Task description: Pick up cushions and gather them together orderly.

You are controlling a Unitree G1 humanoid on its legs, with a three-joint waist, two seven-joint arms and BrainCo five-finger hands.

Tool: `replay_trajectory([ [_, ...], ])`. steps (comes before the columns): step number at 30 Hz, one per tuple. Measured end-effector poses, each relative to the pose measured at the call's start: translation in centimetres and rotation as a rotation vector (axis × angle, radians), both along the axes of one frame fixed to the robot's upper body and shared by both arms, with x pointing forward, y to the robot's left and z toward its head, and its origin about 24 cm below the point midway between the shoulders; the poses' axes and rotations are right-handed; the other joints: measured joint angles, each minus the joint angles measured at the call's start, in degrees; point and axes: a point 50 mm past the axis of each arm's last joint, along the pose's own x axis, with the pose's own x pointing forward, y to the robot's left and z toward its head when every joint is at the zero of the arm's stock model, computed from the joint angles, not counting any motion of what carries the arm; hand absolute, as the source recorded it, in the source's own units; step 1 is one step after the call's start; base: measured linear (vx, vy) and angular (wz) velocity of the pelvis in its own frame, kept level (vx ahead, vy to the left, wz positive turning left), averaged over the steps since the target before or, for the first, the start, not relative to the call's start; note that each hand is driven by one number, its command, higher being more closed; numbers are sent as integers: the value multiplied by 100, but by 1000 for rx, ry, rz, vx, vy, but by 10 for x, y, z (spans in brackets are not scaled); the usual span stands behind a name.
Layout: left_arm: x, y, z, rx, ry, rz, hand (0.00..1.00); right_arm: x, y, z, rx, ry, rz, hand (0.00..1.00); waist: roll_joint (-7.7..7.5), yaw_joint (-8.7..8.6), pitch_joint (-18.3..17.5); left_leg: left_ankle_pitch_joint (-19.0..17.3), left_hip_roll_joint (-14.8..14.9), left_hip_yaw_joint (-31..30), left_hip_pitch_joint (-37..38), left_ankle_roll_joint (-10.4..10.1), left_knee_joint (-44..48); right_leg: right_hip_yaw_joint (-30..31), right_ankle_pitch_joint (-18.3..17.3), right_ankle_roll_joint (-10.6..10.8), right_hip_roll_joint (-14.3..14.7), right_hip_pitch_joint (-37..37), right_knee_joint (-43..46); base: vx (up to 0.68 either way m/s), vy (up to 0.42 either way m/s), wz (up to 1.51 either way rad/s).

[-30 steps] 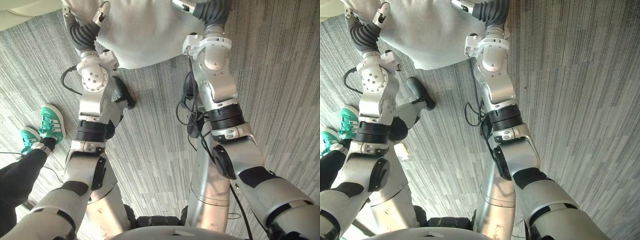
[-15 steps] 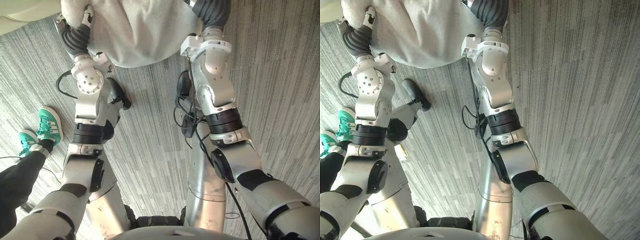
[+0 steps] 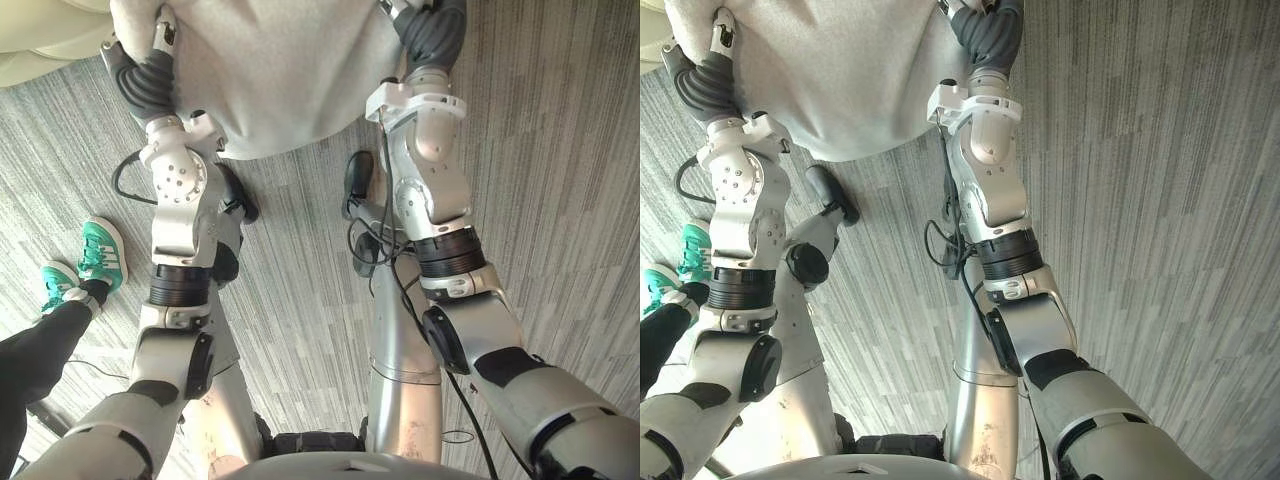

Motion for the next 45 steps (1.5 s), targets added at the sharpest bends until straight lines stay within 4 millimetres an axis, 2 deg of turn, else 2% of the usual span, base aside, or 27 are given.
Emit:
replay_trajectory([
  [3, -13, 2, -4, -7, -28, 1, 100, -8, 0, -6, 18, -13, 18, 100, -2, -13, -1, 13, -9, -9, 297, -11, -95, -16, -10, 10, 23, 312, -100, -26, -53, -4],
  [5, -30, 2, -9, 24, -63, 15, 100, -17, -2, -16, 20, -20, 35, 100, -10, -2, -10, -51, -8, 15, 716, -33, -170, -28, -28, 39, 56, 750, -242, -29, -53, -11],
  [8, -45, 2, -17, 86, -72, 59, 100, -22, -5, -29, 9, -12, 37, 100, -11, 27, -16, -169, 6, 10, 1195, -73, -183, -31, -60, 73, 93, 1269, -382, -17, -46, -17],
  [9, -53, 3, -27, 133, -56, 84, 100, -25, -6, -43, -6, 14, 35, 100, -18, 49, -78, -253, 7, 8, 1610, -105, -224, -21, -80, 96, 125, 1717, -523, 10, -38, -18],
  [11, -57, 4, -37, 162, -29, 87, 100, -29, -9, -58, -26, 39, 24, 100, -24, 80, -347, -297, -2, 2, 1735, -113, -252, -27, -88, 111, 134, 1886, -633, 35, -19, -9],
  [14, -61, 3, -57, 185, 35, 65, 100, -35, -13, -82, -21, 95, 26, 100, -19, 149, -401, -457, -22, 5, 2353, -130, -267, -30, -147, 200, 134, 2582, -785, 92, 8, -1],
  [15, -64, 2, -73, 182, 93, 46, 100, -38, -16, -99, -19, 150, 29, 100, -20, 159, -401, -520, -75, 6, 2754, -159, -303, -35, -198, 259, 122, 3010, -858, 83, 18, 5],
  [16, -65, 1, -78, 183, 110, 37, 100, -38, -17, -105, -20, 169, 27, 100, -20, 159, -402, -538, -110, 9, 2884, -159, -332, -32, -213, 275, 115, 3140, -883, 166, 44, 11],
  [17, -68, -1, -91, 176, 160, 12, 100, -41, -20, -121, -19, 224, 22, 100, -20, 163, -402, -577, -179, 21, 3278, -163, -392, -31, -222, 286, 77, 3555, -996, 107, 30, 10],
  [18, -70, -2, -97, 171, 184, 0, 100, -43, -22, -129, -19, 251, 21, 100, -18, 167, -404, -603, -204, 23, 3456, -158, -433, -40, -233, 303, 58, 3741, -1040, 171, 62, 7],
  [19, -76, -4, -115, 154, 248, -36, 100, -49, -25, -152, -19, 327, 21, 100, -29, 189, -572, -730, -225, 37, 3793, -223, -518, -55, -310, 372, 52, 4135, -1199, 152, 66, 2],
  [20, -81, -3, -126, 149, 291, -50, 100, -55, -27, -167, -14, 378, 20, 100, -35, 188, -758, -767, -250, 47, 3962, -224, -569, -73, -309, 370, 44, 4325, -1316, 184, 82, 2],
  [23, -97, -1, -158, 105, 417, -109, 100, -74, -29, -205, -34, 514, 40, 100, -44, 228, -1162, -876, -318, 190, 4857, -262, -862, -59, -260, 421, 48, 5237, -1856, 182, 84, -8],
  [24, -100, 0, -163, 97, 436, -117, 100, -77, -29, -211, -36, 534, 45, 100, -48, 235, -1279, -892, -327, 223, 4948, -249, -891, -43, -249, 433, 51, 5332, -1940, 185, 81, -23],
  [25, -107, 1, -174, 84, 479, -135, 100, -87, -30, -224, -45, 582, 51, 100, -57, 254, -1510, -919, -373, 335, 5327, -237, -1043, 14, -170, 486, 51, 5701, -2197, 154, 64, -20],
  [29, -113, 0, -185, 71, 518, -167, 100, -100, -31, -235, -31, 623, 34, 100, -130, 243, -1779, -1011, -467, 477, 5908, -249, -1238, 168, -77, 564, 40, 6228, -2530, 102, 68, -19],
  [31, -113, -1, -190, 64, 540, -182, 100, -102, -34, -238, -33, 633, 31, 100, -139, 212, -1797, -1136, -505, 483, 6118, -243, -1268, 185, -86, 577, 6, 6452, -2546, 18, 74, -7],
  [33, -113, -1, -197, 49, 564, -197, 100, -104, -34, -241, -35, 648, 30, 100, -183, 198, -1844, -1165, -679, 440, 6344, -248, -1471, 226, -116, 553, -70, 6635, -2654, -9, 62, -5],
  [34, -116, -1, -201, 38, 581, -201, 100, -104, -34, -243, -39, 661, 32, 100, -194, 186, -1978, -1160, -821, 316, 6409, -248, -1668, 231, -108, 533, -89, 6726, -2866, 24, 43, -15],
  [36, -122, 0, -210, 18, 620, -202, 100, -104, -33, -249, -60, 690, 34, 100, -198, 227, -2306, -983, -1032, 267, 6651, -253, -2266, 59, 92, 422, -164, 7019, -3512, 84, 55, -24],
  [39, -127, -2, -222, 8, 672, -211, 100, -104, -33, -259, -75, 735, 30, 100, -191, 229, -2681, -691, -1185, 99, 6748, -270, -2681, -28, 566, 474, -142, 7326, -4273, 128, 6, 0],
  [42, -129, -3, -231, -1, 708, -235, 100, -103, -36, -270, -83, 782, 25, 100, -187, 228, -2741, -544, -1254, -26, 6745, -209, -2797, -81, 787, 555, -124, 7488, -4590, 130, 1, 10],
  [45, -133, -3, -240, -9, 747, -253, 100, -105, -37, -282, -93, 837, 30, 100, -189, 202, -2744, -540, -1341, -241, 6790, -205, -2871, -169, 803, 563, -149, 7645, -4731, 61, 19, 13],
])
